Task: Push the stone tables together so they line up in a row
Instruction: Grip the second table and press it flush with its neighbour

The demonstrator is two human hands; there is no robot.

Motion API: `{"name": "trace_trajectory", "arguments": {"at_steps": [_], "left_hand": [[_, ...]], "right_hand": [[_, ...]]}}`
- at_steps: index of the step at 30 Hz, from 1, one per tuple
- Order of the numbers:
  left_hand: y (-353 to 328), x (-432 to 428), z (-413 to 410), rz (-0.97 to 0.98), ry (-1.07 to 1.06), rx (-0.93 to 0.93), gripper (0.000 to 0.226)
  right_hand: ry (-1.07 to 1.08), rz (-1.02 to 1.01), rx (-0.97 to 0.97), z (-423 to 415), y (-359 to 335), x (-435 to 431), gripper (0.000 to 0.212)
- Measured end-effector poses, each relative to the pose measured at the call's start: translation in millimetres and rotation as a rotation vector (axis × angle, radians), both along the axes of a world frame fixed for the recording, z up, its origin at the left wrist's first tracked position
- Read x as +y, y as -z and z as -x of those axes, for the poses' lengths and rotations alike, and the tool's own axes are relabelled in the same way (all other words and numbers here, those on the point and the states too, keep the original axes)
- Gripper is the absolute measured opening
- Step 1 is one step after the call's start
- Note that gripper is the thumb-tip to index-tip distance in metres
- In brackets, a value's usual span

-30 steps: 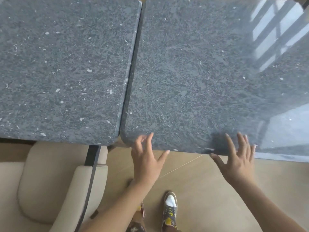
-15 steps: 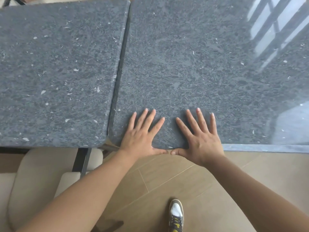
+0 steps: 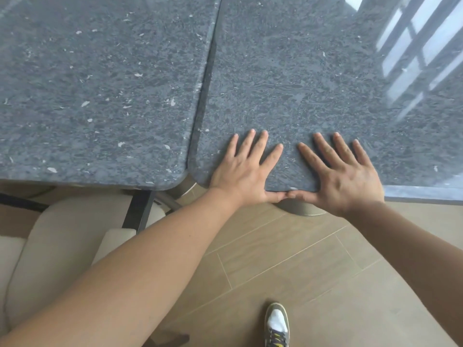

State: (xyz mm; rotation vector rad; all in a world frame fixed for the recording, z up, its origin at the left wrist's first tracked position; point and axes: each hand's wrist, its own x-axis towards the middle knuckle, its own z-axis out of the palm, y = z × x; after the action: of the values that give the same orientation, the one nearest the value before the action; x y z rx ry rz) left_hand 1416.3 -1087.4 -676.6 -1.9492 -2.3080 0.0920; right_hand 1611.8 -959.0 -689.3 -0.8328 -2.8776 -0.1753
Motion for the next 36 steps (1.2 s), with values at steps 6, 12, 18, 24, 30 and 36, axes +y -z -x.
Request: {"name": "trace_trajectory", "arguments": {"at_steps": [6,12,18,24,30,36], "left_hand": [[1.5,0.8,-0.5,-0.008,-0.004,0.001,0.109],[-0.5,2.2,0.4,0.002,0.0,-0.003,0.109],[-1.8,2.4,-0.4,-0.01,0.005,0.0,0.11],[-1.1,1.6,-0.9,-0.021,0.003,-0.001,0.111],[1.7,1.4,1.0,-0.039,0.011,-0.007,0.11],[2.4,0.9,0.7,-0.04,0.021,-0.016,0.11]], "right_hand": [[-0.035,-0.066,0.069,-0.7,2.8,-0.5,0.104],[-0.036,-0.072,0.07,0.3,1.5,-0.8,0.104],[-0.024,-0.038,0.041,0.4,-3.2,-1.6,0.105],[-0.016,0.0,0.017,-0.1,-8.5,-4.1,0.108],[-0.013,0.009,0.011,0.5,-7.4,-4.7,0.107],[-0.006,0.026,-0.011,0.2,-7.7,-4.9,0.108]]}}
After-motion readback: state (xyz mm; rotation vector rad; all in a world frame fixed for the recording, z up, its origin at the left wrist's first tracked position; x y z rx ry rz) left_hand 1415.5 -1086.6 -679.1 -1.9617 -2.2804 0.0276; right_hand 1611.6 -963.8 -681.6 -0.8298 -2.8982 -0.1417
